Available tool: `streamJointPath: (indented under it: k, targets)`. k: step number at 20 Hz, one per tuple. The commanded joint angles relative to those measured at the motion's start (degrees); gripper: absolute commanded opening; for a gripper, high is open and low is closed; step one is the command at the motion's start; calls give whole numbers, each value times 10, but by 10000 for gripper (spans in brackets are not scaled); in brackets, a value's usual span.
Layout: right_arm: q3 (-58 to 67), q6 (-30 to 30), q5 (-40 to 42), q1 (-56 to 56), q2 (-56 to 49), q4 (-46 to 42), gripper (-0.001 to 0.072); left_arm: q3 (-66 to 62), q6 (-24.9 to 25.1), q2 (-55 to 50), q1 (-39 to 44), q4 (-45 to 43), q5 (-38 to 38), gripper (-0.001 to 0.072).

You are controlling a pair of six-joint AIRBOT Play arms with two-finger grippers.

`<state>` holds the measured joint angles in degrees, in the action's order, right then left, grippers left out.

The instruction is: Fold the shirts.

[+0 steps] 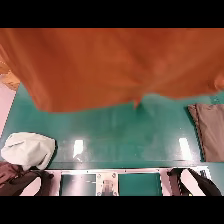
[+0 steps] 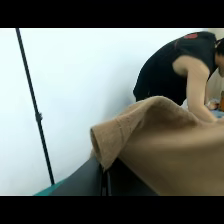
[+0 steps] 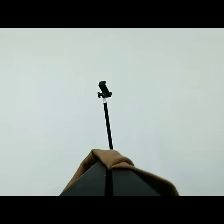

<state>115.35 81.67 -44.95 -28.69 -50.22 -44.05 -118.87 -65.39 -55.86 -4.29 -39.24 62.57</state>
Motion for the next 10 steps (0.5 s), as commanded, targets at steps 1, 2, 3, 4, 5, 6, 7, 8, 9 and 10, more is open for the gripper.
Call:
streamJointPath:
  k: [1,2,3,4,5,6,7,8,9,10]
  targets:
    - [2,9,-7,-4,-34,2,17,50,-23,3,0,-46,10,20]
    - [2,9,-32,-4,-57,7,17,83,-23,3,0,-46,9,20]
    - [2,9,-56,-4,-80,9,17,126,-22,3,0,-47,1,20]
    - [2,9,-82,-3,-110,13,17,171,-20,3,0,-47,-13,21]
    - [2,9,-101,3,-140,16,17,222,-14,3,0,-47,-35,20]
    - [2,9,-117,13,-175,16,17,276,1,-1,0,-47,-62,20]
    - [2,8,-130,26,-212,15,17,322,13,-14,2,-45,-78,20]
    - [-2,8,-136,40,-246,14,17,357,16,-32,3,-45,-89,21]
    - [-7,6,-136,57,-283,14,17,388,23,-60,3,-41,-96,21]
    - [-9,3,-136,71,-319,14,17,407,34,-94,3,-38,-102,21]
